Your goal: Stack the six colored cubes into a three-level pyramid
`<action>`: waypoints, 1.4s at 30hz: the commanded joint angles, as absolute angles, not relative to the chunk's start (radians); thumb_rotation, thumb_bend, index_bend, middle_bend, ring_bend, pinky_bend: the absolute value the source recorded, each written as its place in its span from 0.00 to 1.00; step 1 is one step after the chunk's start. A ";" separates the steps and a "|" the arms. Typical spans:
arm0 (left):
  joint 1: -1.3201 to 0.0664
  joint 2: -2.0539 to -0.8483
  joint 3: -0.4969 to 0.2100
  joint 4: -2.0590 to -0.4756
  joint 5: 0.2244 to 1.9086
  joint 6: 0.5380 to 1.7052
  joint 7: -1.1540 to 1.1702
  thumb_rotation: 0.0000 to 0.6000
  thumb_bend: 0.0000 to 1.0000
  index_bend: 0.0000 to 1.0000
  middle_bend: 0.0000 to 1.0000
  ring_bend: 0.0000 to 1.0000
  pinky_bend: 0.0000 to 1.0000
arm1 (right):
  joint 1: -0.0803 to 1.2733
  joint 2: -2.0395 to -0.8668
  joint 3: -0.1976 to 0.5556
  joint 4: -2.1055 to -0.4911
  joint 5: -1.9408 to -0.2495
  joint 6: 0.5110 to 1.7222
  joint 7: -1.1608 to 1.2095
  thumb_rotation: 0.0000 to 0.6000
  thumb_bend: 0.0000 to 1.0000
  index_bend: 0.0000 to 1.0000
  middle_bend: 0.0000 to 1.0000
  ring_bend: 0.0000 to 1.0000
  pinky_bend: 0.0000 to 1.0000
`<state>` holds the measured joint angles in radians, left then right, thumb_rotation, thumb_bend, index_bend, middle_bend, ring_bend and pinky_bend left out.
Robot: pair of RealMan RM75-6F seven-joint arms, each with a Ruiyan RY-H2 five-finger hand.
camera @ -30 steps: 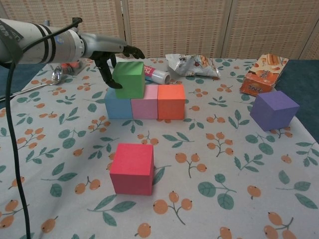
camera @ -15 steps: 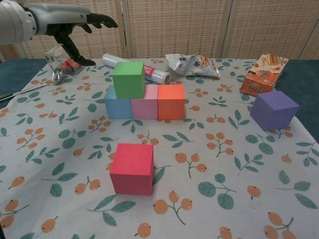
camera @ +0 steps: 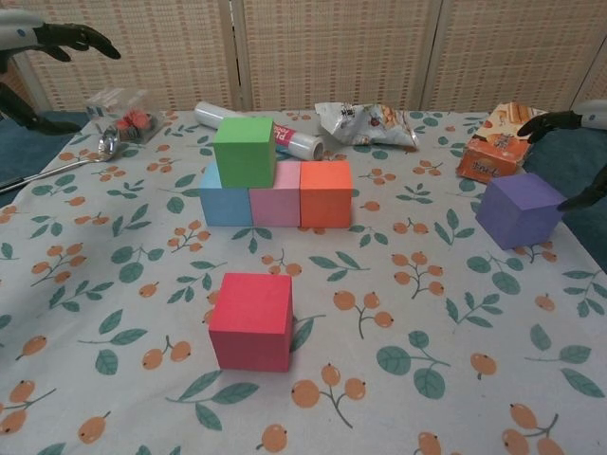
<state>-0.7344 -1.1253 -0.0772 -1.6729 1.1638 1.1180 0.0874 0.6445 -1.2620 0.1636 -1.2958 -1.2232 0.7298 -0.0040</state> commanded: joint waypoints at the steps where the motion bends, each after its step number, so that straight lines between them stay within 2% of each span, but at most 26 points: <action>1: -0.715 -1.118 -0.076 -1.668 1.179 1.113 0.062 1.00 0.29 0.15 0.02 0.00 0.11 | 0.681 -1.315 0.156 -1.231 -1.213 0.689 -0.041 1.00 0.18 0.23 0.24 0.03 0.17; 9: -0.674 -1.111 -0.080 -1.672 1.219 1.110 0.015 1.00 0.29 0.14 0.02 0.00 0.11 | 0.702 -1.368 0.141 -1.149 -1.215 0.675 -0.044 1.00 0.18 0.27 0.26 0.04 0.17; 14: -0.661 -1.110 -0.091 -1.676 1.233 1.104 0.000 1.00 0.29 0.14 0.02 0.00 0.11 | 0.700 -1.393 0.132 -1.115 -1.239 0.687 -0.011 1.00 0.22 0.39 0.27 0.07 0.17; 21: -0.642 -1.107 -0.106 -1.681 1.250 1.111 -0.009 1.00 0.29 0.14 0.02 0.00 0.11 | 0.688 -1.404 0.138 -1.101 -1.266 0.743 0.028 1.00 0.29 0.53 0.38 0.14 0.19; 26: -0.622 -1.103 -0.105 -1.681 1.272 1.128 0.009 1.00 0.29 0.14 0.02 0.00 0.12 | 0.666 -1.314 0.172 -1.257 -1.275 0.828 0.045 1.00 0.29 0.54 0.44 0.17 0.19; 30: -0.608 -1.107 -0.100 -1.678 1.287 1.137 0.032 1.00 0.29 0.14 0.02 0.00 0.12 | 0.681 -1.212 0.211 -1.445 -1.221 0.804 0.021 1.00 0.29 0.54 0.46 0.19 0.19; 36: -0.589 -1.117 -0.093 -1.673 1.315 1.153 0.054 1.00 0.29 0.14 0.02 0.00 0.12 | 0.775 -1.129 0.259 -1.652 -1.005 0.730 -0.149 1.00 0.29 0.55 0.47 0.20 0.19; 42: -0.566 -1.118 -0.084 -1.683 1.357 1.182 0.068 1.00 0.29 0.14 0.02 0.00 0.12 | 0.914 -1.153 0.261 -1.731 -0.729 0.778 -0.371 1.00 0.29 0.56 0.47 0.20 0.19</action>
<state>-0.5681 -1.1184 -0.0854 -1.6804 1.3539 1.1798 0.0683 0.8211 -1.1563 0.2464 -1.6647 -0.8761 0.7585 -0.2424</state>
